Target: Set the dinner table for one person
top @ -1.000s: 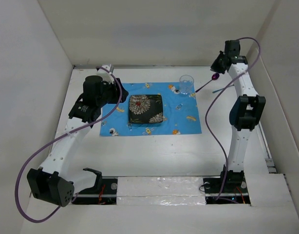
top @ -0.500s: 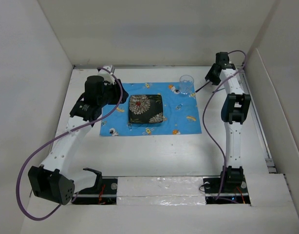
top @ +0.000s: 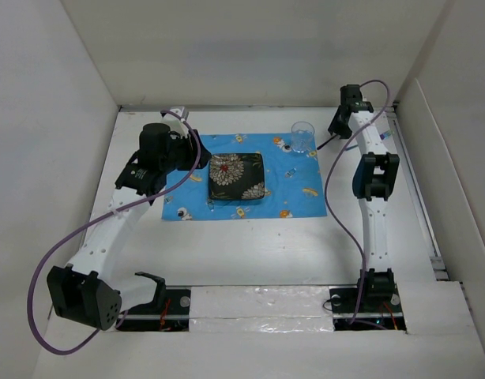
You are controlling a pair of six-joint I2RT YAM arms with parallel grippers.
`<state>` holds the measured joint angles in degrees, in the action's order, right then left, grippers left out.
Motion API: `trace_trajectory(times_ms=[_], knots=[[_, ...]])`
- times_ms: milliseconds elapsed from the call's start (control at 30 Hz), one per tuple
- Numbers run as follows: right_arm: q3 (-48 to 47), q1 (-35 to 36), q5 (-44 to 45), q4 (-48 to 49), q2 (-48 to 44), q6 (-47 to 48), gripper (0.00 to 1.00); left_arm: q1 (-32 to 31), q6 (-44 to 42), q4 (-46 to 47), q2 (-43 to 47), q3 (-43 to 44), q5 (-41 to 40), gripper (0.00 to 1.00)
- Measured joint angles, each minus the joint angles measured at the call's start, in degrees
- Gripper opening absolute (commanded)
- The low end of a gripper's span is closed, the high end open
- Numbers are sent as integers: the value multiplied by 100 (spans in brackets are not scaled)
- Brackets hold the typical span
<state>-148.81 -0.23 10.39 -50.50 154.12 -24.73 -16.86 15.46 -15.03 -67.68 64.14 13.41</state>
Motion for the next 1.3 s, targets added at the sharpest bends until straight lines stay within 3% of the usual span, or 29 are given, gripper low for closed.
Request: trace_trajectory(times_ms=[133,333,833,1033,1300], knots=[[-28,85,273,-107,13,195,39,0,-24,-2,2,0,-9,43],[-24,181,435,-181,26,308,2,0,-57,-2,2,0,-13,42],[2203,190,382,557,-1624,352,0,0,44,24,4,0,164,41],[2914,94,96,881,-3296,302,0,0,299,214,4,-7,409,41],[5462,509,-966,1639,-6161,223,0,0,581,284,2,-44,459,42]])
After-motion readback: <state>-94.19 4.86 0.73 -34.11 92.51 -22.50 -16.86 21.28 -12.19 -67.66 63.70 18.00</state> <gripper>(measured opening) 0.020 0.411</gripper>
